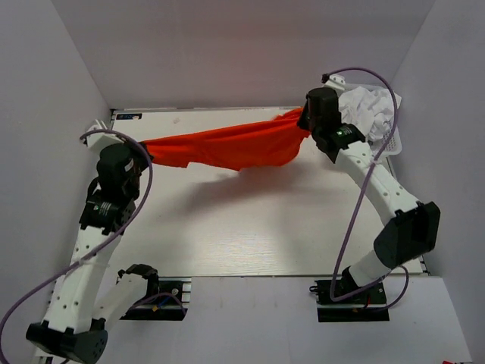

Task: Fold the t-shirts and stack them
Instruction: Flatten out the tshirt

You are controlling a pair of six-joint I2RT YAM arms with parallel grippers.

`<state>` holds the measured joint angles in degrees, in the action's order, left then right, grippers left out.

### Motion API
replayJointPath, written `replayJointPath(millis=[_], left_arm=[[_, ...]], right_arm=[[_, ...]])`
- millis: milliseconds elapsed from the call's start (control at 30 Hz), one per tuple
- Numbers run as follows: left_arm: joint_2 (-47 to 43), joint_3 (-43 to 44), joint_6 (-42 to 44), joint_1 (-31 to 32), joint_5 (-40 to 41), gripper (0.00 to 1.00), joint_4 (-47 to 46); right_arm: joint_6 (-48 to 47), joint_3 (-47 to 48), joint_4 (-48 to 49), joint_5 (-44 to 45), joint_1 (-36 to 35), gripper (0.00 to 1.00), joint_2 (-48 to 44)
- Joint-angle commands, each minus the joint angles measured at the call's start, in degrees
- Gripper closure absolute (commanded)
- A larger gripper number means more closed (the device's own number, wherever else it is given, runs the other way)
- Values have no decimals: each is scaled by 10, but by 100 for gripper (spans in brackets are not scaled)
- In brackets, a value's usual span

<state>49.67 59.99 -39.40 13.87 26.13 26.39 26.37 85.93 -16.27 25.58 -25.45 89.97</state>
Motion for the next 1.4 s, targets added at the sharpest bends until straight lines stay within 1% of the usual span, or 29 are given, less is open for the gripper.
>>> replayJointPath(millis=[0,100,133,233,300,367,467,533,600,633,733,767,800,833,867,900,933,967,1000,1033,1100,1133,1167,1200,1233,1267,1300,1333,1367], left_arm=[[-49,54,26,0,47,100,15],[-91,75,48,0,35,100,-11],[-100,80,54,0,28,100,-18],[-130,91,77,-5,-32,100,-60],[-130,99,85,-5,-62,100,-74],[-115,104,85,-5,-62,100,-74],[-85,104,85,-5,-62,100,-74],[-45,95,85,-5,-44,100,-69],[-11,73,72,-5,-21,100,-69],[34,67,65,-5,-14,100,-55],[112,32,31,-11,-7,100,-36],[165,6,25,-11,-24,100,-36],[193,-6,20,-17,-33,100,-44],[219,-15,-1,-23,-47,100,-44],[246,-21,-8,-23,-67,100,-31],[294,-21,-21,-23,-67,87,-13],[314,-8,-41,-30,-67,68,11],[330,15,-41,-30,-51,45,49],[340,25,-41,-30,-41,10,64],[340,31,-41,-30,-34,0,72],[330,31,-41,-30,-21,0,65],[323,17,-41,-30,-21,0,58],[316,10,-41,-30,-21,0,51],[309,5,-41,-30,-27,0,45],[309,-1,-41,-30,-28,0,45],[309,-1,-41,-36,-21,0,45],[314,-1,-41,-36,-14,0,58],[315,-1,-41,-42,-7,0,59],[321,-1,-41,-47,-2,0,67]], right_arm=[[-9,14,-32,53,8,88,-73],[-47,26,-39,30,5,88,-132],[-62,27,-37,5,5,88,-171],[-84,28,-25,-42,4,94,-217],[-101,28,-9,-74,5,99,-247],[-113,40,0,-88,6,99,-240],[-124,72,-13,-106,5,96,-214],[-126,100,-32,-123,6,95,-155],[-133,128,-52,-134,8,94,-73],[-127,149,-59,-136,8,94,-49],[-133,211,-100,-163,14,94,104],[-134,229,-101,-166,15,91,130],[-144,234,-97,-191,18,87,153],[-147,244,-94,-198,18,84,214],[-153,256,-93,-206,16,77,232],[-156,261,-95,-212,17,42,250],[-154,287,-127,-209,16,24,293],[-160,314,-141,-207,15,10,306],[-159,320,-153,-200,13,10,315],[-159,305,-155,-196,13,10,310],[-156,276,-135,-197,15,10,279],[-148,220,-127,-195,12,10,268],[-142,198,-103,-197,13,10,224],[-137,176,-98,-195,13,10,209],[-126,111,-91,-198,13,10,193],[-116,90,-74,-200,14,10,147],[-112,68,-68,-198,15,10,132],[-101,6,-66,-195,16,10,103],[-88,-14,-62,-190,17,10,88]])
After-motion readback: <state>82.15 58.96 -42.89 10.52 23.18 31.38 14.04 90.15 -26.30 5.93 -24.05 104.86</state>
